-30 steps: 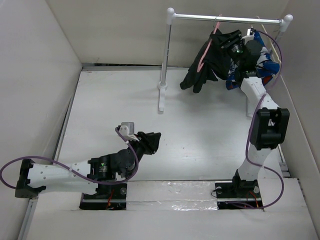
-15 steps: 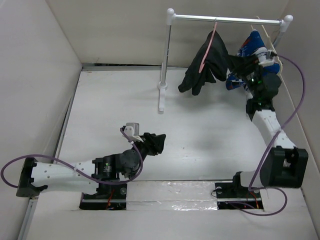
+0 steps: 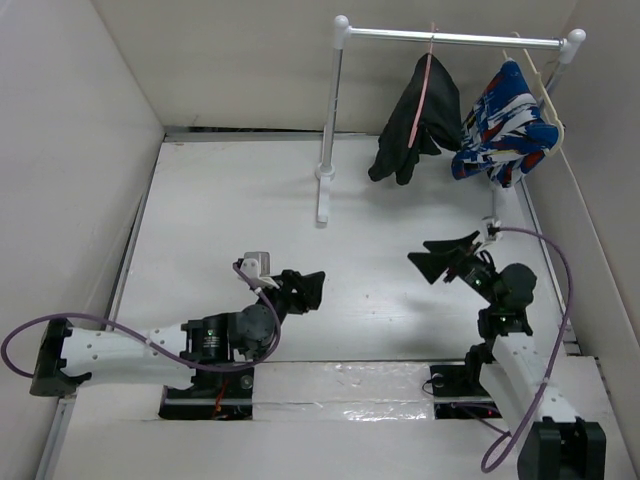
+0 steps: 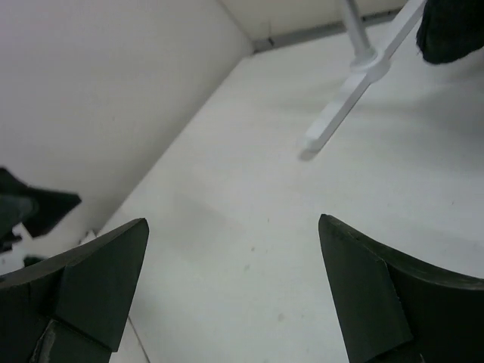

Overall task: Place the trousers on the hanger
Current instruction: Reset both arms

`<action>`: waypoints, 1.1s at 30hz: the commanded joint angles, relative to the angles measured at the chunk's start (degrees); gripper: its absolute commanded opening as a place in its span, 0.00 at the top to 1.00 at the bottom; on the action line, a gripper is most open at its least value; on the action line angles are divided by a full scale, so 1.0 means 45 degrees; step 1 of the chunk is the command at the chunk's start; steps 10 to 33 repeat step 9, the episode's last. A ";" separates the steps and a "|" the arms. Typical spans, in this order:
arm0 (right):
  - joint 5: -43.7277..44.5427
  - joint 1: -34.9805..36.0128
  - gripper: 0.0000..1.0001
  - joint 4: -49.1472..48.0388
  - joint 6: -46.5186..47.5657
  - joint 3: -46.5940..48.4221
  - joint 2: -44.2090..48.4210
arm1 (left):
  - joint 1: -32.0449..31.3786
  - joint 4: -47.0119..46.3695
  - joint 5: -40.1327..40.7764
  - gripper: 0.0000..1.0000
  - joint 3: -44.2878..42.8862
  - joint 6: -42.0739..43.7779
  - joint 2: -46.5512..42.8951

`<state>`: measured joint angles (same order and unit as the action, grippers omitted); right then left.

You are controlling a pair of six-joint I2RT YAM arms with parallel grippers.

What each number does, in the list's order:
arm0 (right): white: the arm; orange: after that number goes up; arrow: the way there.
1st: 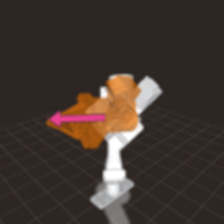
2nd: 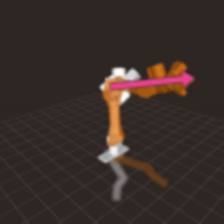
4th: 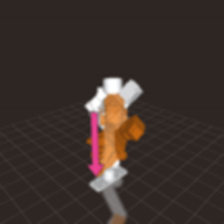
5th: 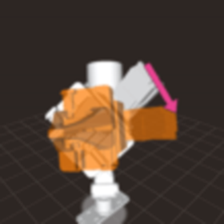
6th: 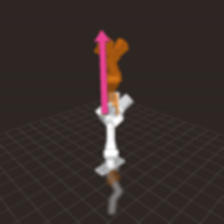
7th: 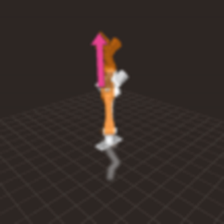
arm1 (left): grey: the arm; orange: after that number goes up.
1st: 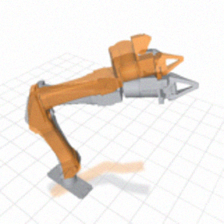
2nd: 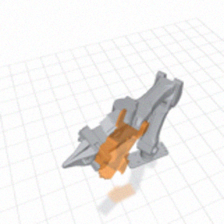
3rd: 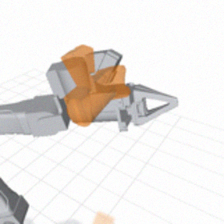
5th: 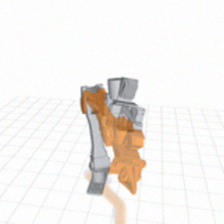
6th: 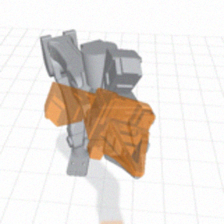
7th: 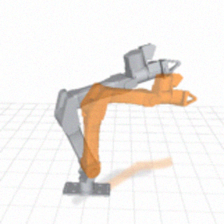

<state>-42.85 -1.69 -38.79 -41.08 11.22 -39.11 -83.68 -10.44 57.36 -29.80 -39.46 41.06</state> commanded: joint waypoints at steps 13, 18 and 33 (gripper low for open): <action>-0.0107 0.1314 0.00 0.4260 0.4908 -0.0797 0.0430 | -0.0057 0.0306 -0.0385 0.39 0.1664 -0.2207 0.0249; -0.0107 0.1314 0.00 0.4260 0.4908 -0.0797 0.0430 | -0.0057 0.0306 -0.0385 0.39 0.1664 -0.2207 0.0249; -0.0107 0.1314 0.00 0.4260 0.4908 -0.0797 0.0430 | -0.0057 0.0306 -0.0385 0.39 0.1664 -0.2207 0.0249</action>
